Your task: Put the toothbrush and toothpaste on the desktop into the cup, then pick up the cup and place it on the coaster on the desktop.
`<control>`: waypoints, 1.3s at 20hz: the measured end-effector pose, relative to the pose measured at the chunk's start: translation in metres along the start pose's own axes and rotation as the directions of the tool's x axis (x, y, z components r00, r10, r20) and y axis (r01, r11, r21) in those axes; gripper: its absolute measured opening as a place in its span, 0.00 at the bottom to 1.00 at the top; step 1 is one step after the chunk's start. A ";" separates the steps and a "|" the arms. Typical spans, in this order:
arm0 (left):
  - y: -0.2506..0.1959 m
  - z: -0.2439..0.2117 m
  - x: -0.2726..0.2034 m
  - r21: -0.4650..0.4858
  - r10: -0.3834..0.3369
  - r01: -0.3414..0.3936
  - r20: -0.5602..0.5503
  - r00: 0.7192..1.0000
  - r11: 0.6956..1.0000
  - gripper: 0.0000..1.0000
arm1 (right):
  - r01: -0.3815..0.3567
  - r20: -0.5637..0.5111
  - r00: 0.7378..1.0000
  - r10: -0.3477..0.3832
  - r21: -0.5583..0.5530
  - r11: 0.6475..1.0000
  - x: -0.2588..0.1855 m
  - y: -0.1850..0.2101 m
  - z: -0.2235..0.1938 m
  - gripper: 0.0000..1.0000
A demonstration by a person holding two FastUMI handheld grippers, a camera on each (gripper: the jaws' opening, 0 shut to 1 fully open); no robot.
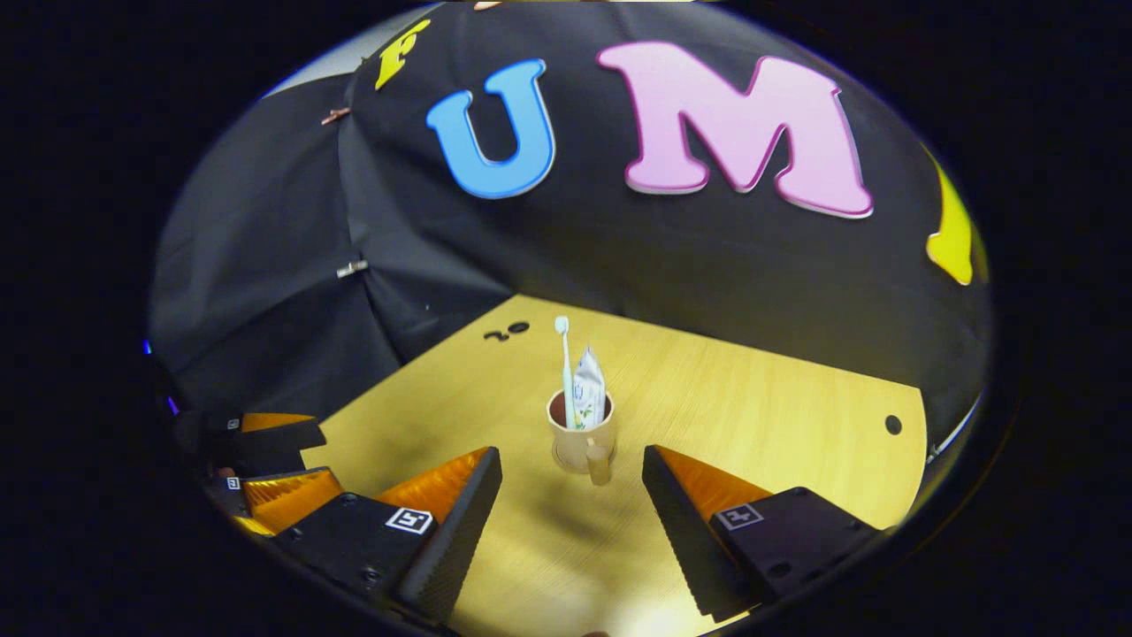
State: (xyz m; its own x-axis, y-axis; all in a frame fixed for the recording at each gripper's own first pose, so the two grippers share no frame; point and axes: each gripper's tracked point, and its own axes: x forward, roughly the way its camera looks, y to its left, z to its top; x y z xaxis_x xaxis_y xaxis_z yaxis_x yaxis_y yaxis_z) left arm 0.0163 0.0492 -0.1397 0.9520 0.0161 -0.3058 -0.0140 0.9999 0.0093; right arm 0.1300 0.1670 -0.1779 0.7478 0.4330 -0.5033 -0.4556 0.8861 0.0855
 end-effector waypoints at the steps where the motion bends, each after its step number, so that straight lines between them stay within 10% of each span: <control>1: -0.003 0.011 -0.004 0.006 -0.008 0.008 0.016 1.000 1.000 0.75 | 0.019 0.042 0.999 -0.019 0.009 1.000 -0.015 0.001 0.009 0.98; 14: -0.051 0.098 -0.049 0.099 -0.109 0.090 0.204 0.973 0.991 0.80 | 0.104 0.307 0.942 -0.132 0.106 0.989 -0.168 0.026 0.057 0.98; 26: -0.067 0.112 -0.056 0.061 -0.114 0.103 0.228 0.967 0.993 0.93 | 0.154 0.328 0.929 -0.171 0.079 0.985 -0.187 0.014 0.059 0.98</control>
State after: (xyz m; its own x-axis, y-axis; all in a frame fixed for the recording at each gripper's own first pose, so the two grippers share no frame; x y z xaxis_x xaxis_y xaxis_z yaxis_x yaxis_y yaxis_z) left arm -0.0019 -0.0195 -0.0162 0.9918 -0.0995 -0.0799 0.1026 0.9941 0.0357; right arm 0.0128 0.1082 -0.0318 0.9312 0.3046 -0.2001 -0.2956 0.9524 0.0743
